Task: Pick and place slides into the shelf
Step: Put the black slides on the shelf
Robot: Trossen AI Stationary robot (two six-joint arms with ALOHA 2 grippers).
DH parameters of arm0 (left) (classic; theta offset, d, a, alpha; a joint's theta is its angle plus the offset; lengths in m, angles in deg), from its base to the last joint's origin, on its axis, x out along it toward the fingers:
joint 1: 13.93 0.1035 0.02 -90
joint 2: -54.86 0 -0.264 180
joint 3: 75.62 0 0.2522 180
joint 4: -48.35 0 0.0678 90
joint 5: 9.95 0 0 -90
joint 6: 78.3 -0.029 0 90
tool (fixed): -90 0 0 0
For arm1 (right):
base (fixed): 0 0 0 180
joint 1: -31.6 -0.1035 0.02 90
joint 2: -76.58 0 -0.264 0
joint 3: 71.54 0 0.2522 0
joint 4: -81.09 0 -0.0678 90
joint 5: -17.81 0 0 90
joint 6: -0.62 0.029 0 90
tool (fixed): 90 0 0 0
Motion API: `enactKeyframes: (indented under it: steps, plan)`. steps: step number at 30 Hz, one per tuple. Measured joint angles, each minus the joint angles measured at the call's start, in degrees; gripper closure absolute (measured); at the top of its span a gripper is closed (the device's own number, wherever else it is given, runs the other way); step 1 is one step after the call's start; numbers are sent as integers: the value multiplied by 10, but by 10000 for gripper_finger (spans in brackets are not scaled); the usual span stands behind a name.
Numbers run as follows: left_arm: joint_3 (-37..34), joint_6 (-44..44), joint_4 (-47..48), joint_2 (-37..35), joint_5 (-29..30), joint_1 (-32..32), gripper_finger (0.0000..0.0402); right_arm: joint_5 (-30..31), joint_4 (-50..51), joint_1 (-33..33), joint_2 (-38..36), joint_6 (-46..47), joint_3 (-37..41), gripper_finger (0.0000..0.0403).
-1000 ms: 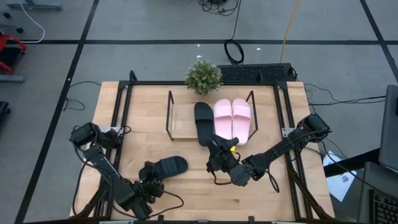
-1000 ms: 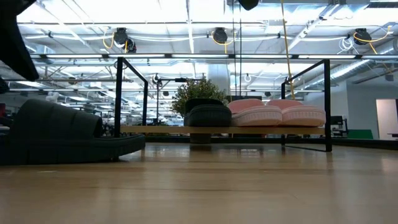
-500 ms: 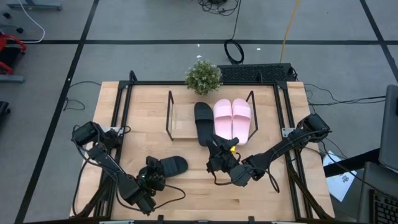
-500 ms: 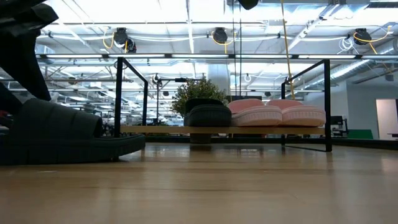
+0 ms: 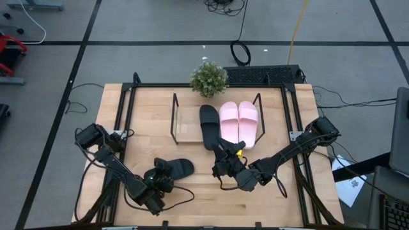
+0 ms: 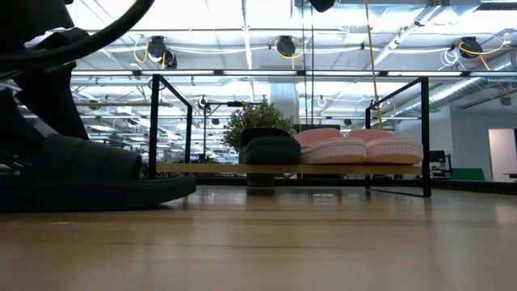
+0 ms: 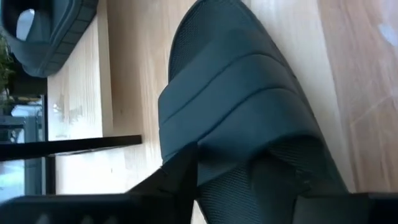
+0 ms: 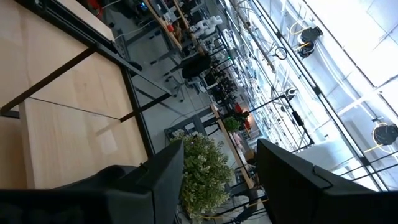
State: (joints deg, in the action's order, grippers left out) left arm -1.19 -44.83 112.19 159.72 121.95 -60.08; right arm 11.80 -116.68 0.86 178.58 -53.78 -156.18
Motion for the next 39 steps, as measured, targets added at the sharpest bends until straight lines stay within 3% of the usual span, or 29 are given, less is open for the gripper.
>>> enactKeyframes:
  steps: [7, 16, 20, 25, 32, 39]
  plan:
    - [0, 22, -3, 0, -18, 2, 389, -1, 0, 0, 0, 8, 0, 211]
    - [39, 61, 1, 0, 15, 2, 399, -2, 0, 11, 0, 8, 0, 211]
    - [86, 60, 6, 0, 70, 2, 400, -2, -6, 22, 0, -7, 0, 211]
    - [157, 67, 34, 0, 180, 12, 400, 0, -33, 30, -7, -36, 0, 211]
    - [236, 87, 85, 0, 242, 50, 401, 2, -38, 20, -74, -55, 0, 211]
    - [263, 80, 103, 0, 275, 107, 401, 0, -38, -10, -161, -80, 0, 211]
